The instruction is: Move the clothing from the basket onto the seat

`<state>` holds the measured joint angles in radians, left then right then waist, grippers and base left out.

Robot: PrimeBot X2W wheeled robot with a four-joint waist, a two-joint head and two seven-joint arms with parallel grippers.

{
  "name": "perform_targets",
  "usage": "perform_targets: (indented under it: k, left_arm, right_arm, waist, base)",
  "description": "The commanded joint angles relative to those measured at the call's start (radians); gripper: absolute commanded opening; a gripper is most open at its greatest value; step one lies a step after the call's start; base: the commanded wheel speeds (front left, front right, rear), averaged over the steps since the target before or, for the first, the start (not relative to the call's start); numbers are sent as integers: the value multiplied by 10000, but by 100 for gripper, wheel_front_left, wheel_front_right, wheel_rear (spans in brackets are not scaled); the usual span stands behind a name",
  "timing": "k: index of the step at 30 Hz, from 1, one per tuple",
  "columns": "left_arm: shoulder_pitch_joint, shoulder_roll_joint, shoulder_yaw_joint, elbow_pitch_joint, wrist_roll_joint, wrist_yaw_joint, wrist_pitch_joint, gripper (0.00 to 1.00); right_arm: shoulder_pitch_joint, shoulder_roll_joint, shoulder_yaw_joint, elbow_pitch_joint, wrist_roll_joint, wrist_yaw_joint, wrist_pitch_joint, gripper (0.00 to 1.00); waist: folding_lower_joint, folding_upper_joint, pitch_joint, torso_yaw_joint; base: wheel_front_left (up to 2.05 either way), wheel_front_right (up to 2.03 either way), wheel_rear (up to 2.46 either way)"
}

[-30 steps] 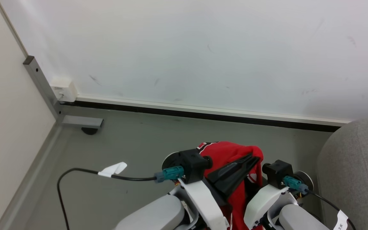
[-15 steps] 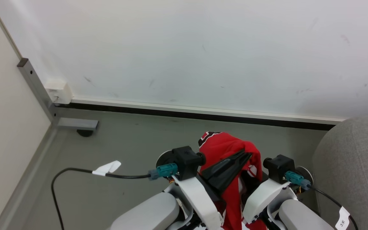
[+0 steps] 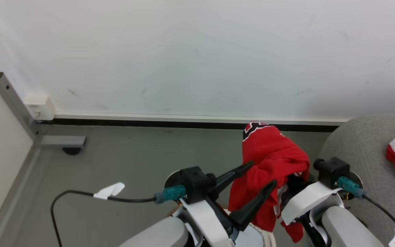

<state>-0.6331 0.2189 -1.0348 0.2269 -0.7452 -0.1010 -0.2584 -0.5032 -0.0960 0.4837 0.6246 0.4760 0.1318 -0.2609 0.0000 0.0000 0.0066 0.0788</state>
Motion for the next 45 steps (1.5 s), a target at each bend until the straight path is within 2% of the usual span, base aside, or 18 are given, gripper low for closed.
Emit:
perform_targets:
  k: [1, 8, 12, 17, 28, 33, 39, 45]
  left_arm:
    - [213, 81, 20, -18, 150, -7, -51, 100]
    - [635, 252, 304, -361, 316, 68, -58, 100]
    - [761, 371, 624, -624, 815, 114, -63, 100]
    - [1069, 516, 1182, -823, 1468, 92, -57, 100]
    - [1735, 304, 1811, -462, 2311, -114, -58, 100]
    - [1931, 159, 2020, -285, 2524, -195, -60, 100]
    - [1919, -15, 2096, -194, 2714, -270, -59, 100]
    - [1693, 175, 2122, -367, 2826, -301, -59, 100]
  right_arm:
    - [123, -76, -103, -112, -109, -23, -30, 0]
    - [490, -418, -1157, -720, -452, -23, -30, 0]
    - [789, -559, -1703, -1190, -804, -23, -29, 0]
    - [1224, -492, -2268, -1845, -1115, -23, -31, 0]
    - [2366, -387, -2910, -3300, -1365, -23, -9, 0]
    - [2709, -449, -3157, -3908, -1519, -23, 206, 0]
    - [2904, -485, -3408, -4435, -1445, -23, 546, 0]
    - [2038, -904, -3644, -4559, -1388, -23, 1011, 0]
  waist:
    - [0, 0, 4, -198]
    - [0, 0, 153, -1230]
    - [0, 0, 339, -1906]
    - [0, 0, 576, -2768]
    - [0, 0, 519, -4248]
    - [0, 0, 471, -4680]
    - [0, 0, 536, -4843]
    - [0, 0, 1046, -4805]
  base:
    - [0, 0, 0]
    - [0, 0, 0]
    - [0, 0, 0]
    - [0, 0, 0]
    - [0, 0, 0]
    - [0, 0, 0]
    - [0, 0, 0]
    - [0, 0, 0]
